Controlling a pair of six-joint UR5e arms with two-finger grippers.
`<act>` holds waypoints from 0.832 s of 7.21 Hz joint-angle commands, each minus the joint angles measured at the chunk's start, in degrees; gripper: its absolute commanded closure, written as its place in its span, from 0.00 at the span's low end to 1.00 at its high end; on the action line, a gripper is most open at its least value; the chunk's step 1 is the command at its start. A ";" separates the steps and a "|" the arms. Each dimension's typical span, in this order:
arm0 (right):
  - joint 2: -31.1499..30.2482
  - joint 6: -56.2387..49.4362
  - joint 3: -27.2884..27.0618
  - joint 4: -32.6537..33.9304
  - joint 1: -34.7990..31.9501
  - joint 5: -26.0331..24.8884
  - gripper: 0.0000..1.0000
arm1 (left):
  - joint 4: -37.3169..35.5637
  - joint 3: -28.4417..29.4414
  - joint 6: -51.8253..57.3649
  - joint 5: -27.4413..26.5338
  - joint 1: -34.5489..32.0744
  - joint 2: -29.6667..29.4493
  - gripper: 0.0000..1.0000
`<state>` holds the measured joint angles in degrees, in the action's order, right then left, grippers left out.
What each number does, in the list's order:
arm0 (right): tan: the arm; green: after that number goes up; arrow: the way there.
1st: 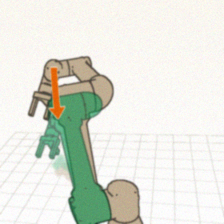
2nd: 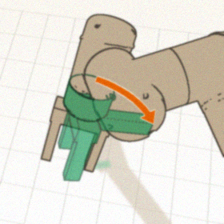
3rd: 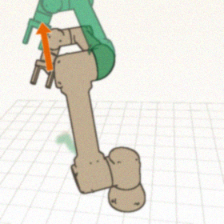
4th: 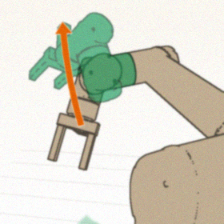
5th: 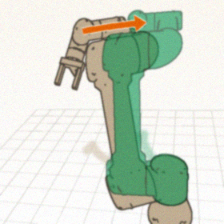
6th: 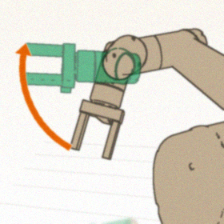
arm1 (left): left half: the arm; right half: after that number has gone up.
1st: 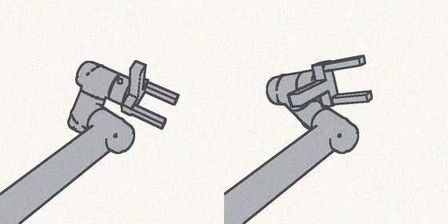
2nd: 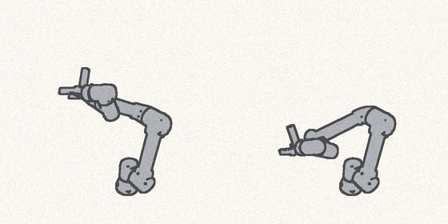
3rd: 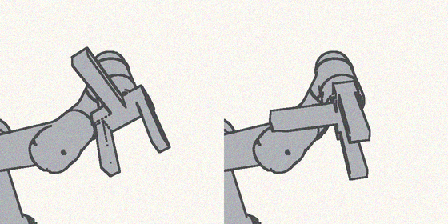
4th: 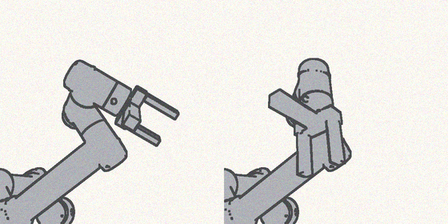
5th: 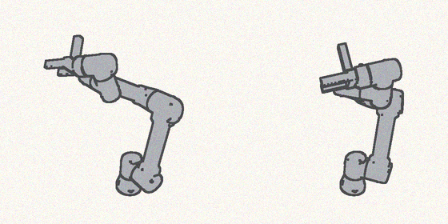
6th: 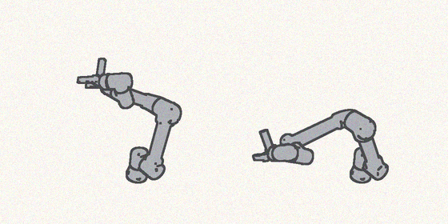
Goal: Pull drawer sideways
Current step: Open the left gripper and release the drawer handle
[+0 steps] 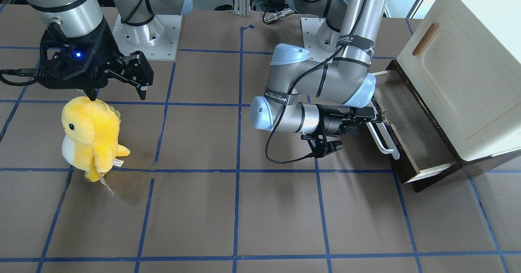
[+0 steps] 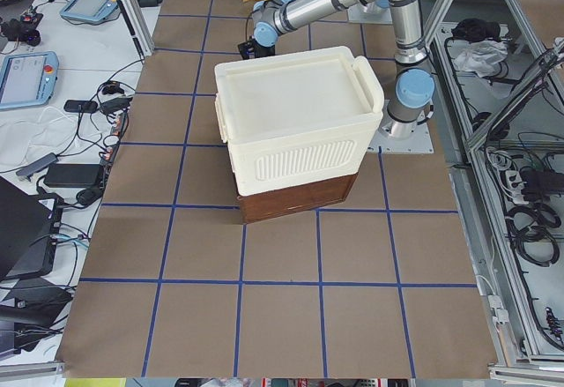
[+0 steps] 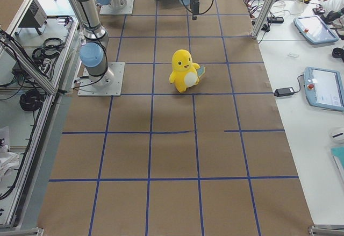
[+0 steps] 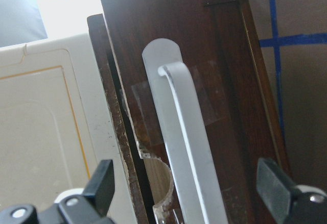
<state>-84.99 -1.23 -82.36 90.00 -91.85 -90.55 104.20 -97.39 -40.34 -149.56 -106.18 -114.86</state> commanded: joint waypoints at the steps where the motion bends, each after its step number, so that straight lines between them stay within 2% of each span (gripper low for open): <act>1: 0.00 0.00 0.00 0.00 0.00 -0.07 0.00 | -0.83 7.53 17.22 15.45 0.09 6.28 0.00; 2: 0.00 0.00 0.00 0.00 0.00 -0.07 0.00 | -4.06 10.53 25.49 24.23 0.53 9.62 0.00; 3: 0.00 0.00 0.00 0.00 0.00 0.02 0.00 | -5.22 11.95 31.31 28.75 1.06 12.35 0.00; 4: 0.00 0.00 0.00 0.00 0.00 0.02 0.00 | -6.80 13.01 32.85 36.80 2.37 15.08 0.00; 6: 0.00 0.00 0.00 0.00 0.00 0.02 0.00 | -6.90 13.28 33.57 47.82 6.31 19.56 0.00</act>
<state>-84.99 -1.23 -82.35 90.00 -91.84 -90.54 97.60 -84.43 -7.63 -108.71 -102.23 -98.26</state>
